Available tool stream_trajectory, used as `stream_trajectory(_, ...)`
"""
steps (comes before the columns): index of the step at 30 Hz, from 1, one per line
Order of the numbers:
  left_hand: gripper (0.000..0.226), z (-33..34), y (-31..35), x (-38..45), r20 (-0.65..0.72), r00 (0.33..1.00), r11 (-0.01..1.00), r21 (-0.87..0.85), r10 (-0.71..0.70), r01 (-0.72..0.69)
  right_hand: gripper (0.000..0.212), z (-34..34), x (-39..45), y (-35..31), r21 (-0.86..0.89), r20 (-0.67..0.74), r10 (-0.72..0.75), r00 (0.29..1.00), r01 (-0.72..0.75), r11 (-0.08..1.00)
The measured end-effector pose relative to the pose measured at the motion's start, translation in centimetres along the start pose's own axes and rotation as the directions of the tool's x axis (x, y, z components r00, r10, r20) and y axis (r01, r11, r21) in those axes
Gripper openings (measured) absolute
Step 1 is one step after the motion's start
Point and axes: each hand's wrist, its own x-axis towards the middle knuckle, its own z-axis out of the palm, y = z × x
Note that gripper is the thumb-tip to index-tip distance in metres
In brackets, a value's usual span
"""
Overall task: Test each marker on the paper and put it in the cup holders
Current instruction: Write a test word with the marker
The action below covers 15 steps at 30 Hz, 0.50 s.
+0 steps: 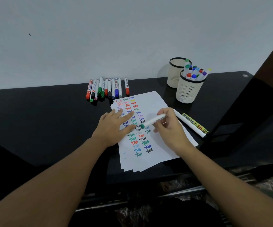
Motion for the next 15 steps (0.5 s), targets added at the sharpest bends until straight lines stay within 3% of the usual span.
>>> stream_trajectory(3, 0.067, -0.5, 0.2, 0.1, 0.088, 0.996, 1.0, -0.008, 0.012, -0.011, 0.005, 0.3, -1.0, 0.4, 0.03, -0.032, -0.069, 0.997, 0.07, 0.997)
stream_trajectory(7, 0.062, -0.8, 0.5, -0.7, 0.17, 0.985, 0.999, -0.043, 0.0, 0.007, 0.028, 0.3, -0.9, 0.3, 0.05, -0.017, -0.021, 1.0, 0.022, 0.999)
stream_trajectory(11, 0.061, -0.1, 0.9, -2.2, 0.139, 0.99, 1.0, -0.004, -0.02, 0.021, 0.021, 0.3, -0.9, 0.4, 0.021, -0.058, 0.019, 0.998, -0.018, 1.0)
stream_trajectory(15, 0.063, -0.1, 1.2, -2.4, 0.088, 0.995, 0.999, -0.013, -0.037, 0.038, 0.01, -0.1, -1.6, 0.6, 0.029, -0.07, -0.079, 0.994, 0.082, 0.996)
